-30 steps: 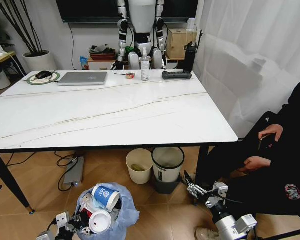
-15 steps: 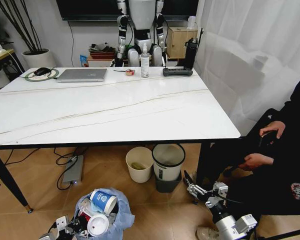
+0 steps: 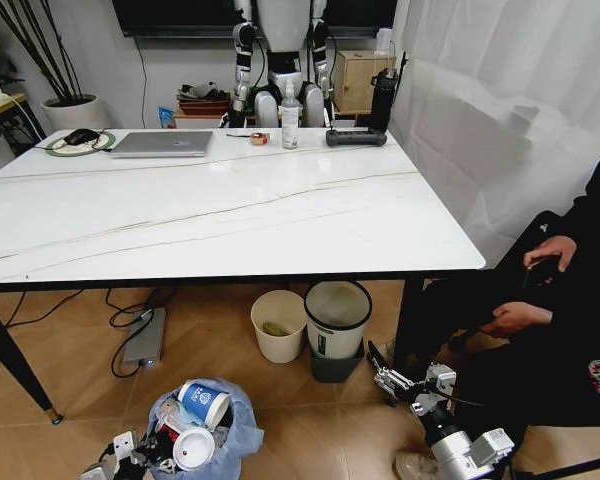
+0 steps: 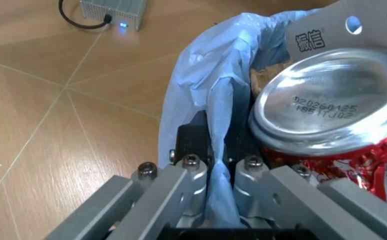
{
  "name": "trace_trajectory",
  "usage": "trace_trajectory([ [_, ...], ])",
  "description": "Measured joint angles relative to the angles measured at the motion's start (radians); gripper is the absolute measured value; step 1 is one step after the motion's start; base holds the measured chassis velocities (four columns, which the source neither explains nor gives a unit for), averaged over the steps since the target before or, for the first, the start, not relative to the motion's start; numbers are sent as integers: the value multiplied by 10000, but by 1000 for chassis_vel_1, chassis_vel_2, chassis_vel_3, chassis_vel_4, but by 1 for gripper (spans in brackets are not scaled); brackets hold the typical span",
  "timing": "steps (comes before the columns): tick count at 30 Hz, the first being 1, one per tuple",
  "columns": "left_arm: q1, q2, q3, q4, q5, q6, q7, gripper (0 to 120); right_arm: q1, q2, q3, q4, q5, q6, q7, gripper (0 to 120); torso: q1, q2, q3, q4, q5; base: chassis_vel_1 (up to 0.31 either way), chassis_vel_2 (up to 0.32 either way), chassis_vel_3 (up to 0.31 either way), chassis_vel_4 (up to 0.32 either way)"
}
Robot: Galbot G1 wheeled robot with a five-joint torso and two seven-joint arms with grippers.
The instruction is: Pick up the trash bin and place the trash from the table into it.
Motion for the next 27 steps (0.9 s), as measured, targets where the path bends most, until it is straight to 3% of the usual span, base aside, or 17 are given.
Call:
trace_trajectory([
  [12, -384, 48, -28, 738, 0, -278, 242, 0, 0, 0, 0, 0, 0, 0, 0, 100, -213, -556, -346, 0, 0, 0, 0, 0, 0],
  [27, -421, 206, -75, 779, -53, -554, 355, 0, 0, 0, 0, 0, 0, 0, 0, 100, -456, -1170, -716, 0, 1, 0, 0, 0, 0],
])
